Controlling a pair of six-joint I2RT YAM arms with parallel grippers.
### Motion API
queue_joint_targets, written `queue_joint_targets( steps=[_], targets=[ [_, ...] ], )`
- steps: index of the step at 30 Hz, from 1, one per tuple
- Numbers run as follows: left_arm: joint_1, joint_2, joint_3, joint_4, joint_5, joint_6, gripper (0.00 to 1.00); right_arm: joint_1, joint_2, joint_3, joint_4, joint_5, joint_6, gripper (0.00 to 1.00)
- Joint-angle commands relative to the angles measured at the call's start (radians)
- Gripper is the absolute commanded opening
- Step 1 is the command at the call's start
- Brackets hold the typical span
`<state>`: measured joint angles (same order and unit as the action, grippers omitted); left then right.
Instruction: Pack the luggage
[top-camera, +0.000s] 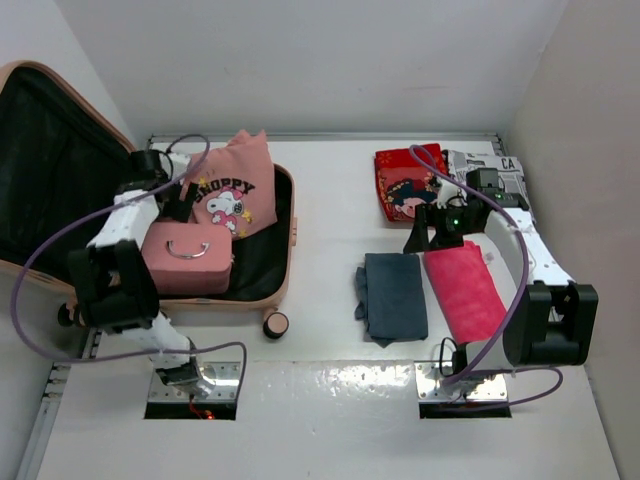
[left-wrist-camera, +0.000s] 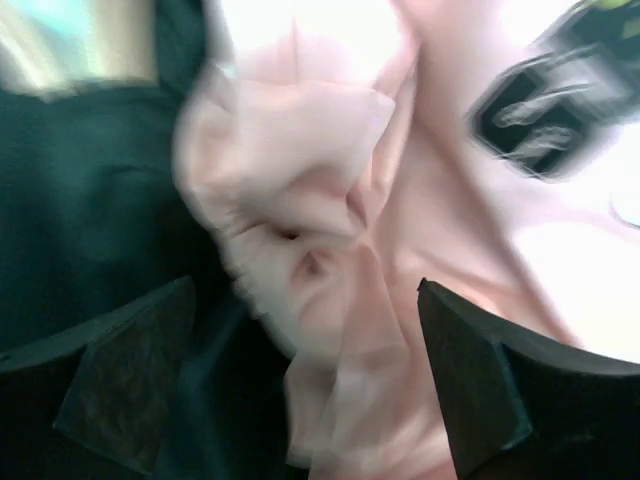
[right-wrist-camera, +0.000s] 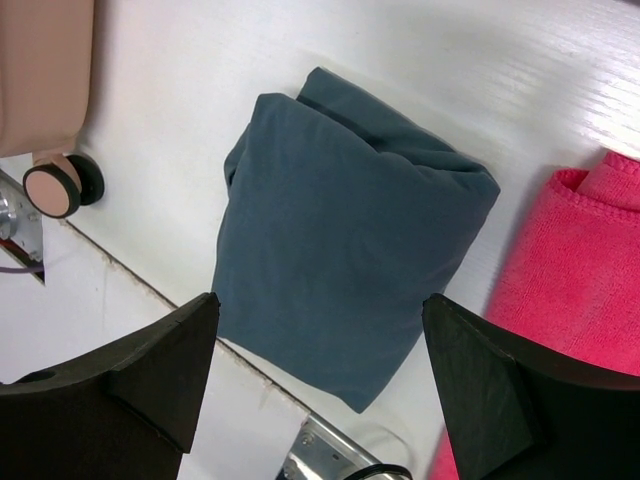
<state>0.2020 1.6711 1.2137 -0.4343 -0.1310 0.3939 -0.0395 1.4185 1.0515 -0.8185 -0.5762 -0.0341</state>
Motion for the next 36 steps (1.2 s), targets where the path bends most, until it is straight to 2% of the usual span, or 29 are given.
queue_joint_targets(
  steps=[1,2,4,6,8,10,12,13,14,17,21,24,25,27,30,33,35,36],
  targets=[
    [0.019,-0.213,0.037,0.022,0.314,0.065,0.98,0.013,-0.032,0.01,-0.005,-0.004,-0.02,0.82],
    [0.019,-0.244,0.046,0.022,0.412,0.065,0.99,0.015,-0.036,0.011,-0.007,-0.004,-0.021,0.82],
    [0.019,-0.318,0.046,0.032,0.485,0.074,0.99,0.018,-0.038,0.015,-0.011,-0.002,-0.024,0.82],
    [0.01,-0.347,0.046,0.077,0.549,0.053,0.99,0.02,-0.044,0.012,-0.008,-0.001,-0.023,0.82],
    [-0.022,-0.356,0.033,0.121,0.55,-0.008,0.99,0.023,-0.049,0.007,-0.002,-0.002,-0.015,0.82],
    [-0.067,-0.318,0.043,0.173,0.55,-0.052,0.99,0.03,-0.046,0.002,0.004,-0.007,-0.009,0.82],
    [-0.102,-0.225,0.088,0.212,0.493,-0.156,0.94,0.032,-0.043,0.002,0.005,-0.005,-0.004,0.82],
    [-0.119,-0.187,0.113,0.226,0.493,-0.193,0.89,0.032,-0.044,0.001,0.005,-0.004,-0.001,0.82],
    [-0.128,-0.148,0.138,0.255,0.493,-0.276,0.78,0.032,-0.044,0.001,0.007,-0.007,-0.001,0.82],
    [-0.153,-0.007,0.239,0.313,0.469,-0.387,0.63,0.03,-0.049,-0.001,0.007,-0.002,-0.003,0.82],
    [-0.197,0.096,0.313,0.374,0.458,-0.504,0.63,0.03,-0.052,-0.004,-0.002,0.009,-0.009,0.82],
    [-0.219,0.157,0.352,0.393,0.43,-0.518,0.66,0.032,-0.059,-0.021,0.004,0.015,-0.01,0.82],
    [-0.228,0.171,0.371,0.379,0.435,-0.527,0.67,0.032,-0.062,-0.024,0.004,0.015,-0.01,0.82],
    [-0.228,0.196,0.392,0.309,0.474,-0.514,0.63,0.032,-0.064,-0.024,0.002,0.016,-0.013,0.82],
    [-0.237,0.196,0.351,0.234,0.487,-0.465,0.55,0.03,-0.07,-0.022,-0.008,0.033,-0.027,0.82],
    [-0.237,0.173,0.242,0.22,0.465,-0.455,0.49,0.032,-0.075,-0.019,-0.005,0.041,-0.035,0.82],
    [-0.237,0.164,0.176,0.229,0.444,-0.472,0.49,0.032,-0.069,-0.021,-0.007,0.036,-0.032,0.82],
    [-0.237,0.164,0.158,0.244,0.432,-0.483,0.52,0.03,-0.064,-0.018,-0.004,0.036,-0.029,0.82]
  ],
)
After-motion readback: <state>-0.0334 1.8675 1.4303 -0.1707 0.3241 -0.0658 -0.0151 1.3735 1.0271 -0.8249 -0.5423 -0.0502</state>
